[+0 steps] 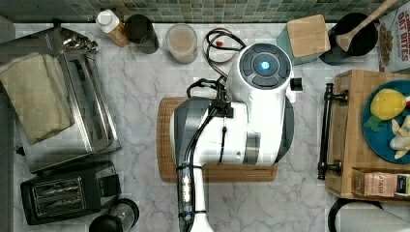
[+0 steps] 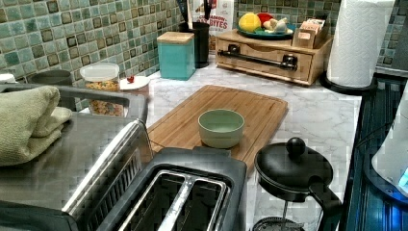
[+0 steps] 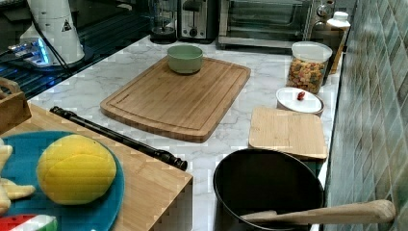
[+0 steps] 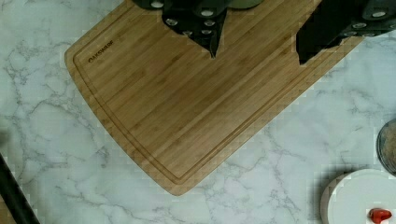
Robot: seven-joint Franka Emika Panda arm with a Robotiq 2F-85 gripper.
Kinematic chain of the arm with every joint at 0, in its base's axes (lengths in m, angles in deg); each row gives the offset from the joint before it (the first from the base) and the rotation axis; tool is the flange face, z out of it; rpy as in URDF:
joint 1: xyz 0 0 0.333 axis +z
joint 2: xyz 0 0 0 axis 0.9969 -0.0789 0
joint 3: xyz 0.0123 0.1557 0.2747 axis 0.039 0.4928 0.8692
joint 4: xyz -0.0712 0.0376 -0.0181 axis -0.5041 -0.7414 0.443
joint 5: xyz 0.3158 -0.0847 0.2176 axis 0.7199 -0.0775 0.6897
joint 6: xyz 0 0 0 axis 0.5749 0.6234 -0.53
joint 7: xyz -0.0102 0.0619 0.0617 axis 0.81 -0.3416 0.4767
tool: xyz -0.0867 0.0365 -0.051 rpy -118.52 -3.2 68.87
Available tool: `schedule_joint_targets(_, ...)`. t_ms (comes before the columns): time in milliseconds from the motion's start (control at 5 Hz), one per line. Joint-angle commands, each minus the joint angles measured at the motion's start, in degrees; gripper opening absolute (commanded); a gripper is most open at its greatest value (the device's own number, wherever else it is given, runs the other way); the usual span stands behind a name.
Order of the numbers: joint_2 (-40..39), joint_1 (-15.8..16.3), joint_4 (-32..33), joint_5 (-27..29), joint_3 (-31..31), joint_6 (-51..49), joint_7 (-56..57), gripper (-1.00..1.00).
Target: Open the drawer.
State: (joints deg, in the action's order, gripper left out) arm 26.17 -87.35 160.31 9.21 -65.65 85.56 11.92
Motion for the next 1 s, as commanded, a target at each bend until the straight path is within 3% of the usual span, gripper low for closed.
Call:
schedule_joint_targets(200,0.0,-0.1,0.0,0.0,0.0,0.0,0.0,1.00)
schedule_joint_targets(400,-0.9,-2.5,0.7,-1.2,-2.1,0.6,10.2,1.00)
schedule_joint_targets(600,-1.5,-6.3,4.4,0.1,-4.6,7.2,25.9,1.00)
schedule_joint_targets(1000,-6.5,-9.5,1.5,-6.7,-7.6,9.9,34.3,1.00)
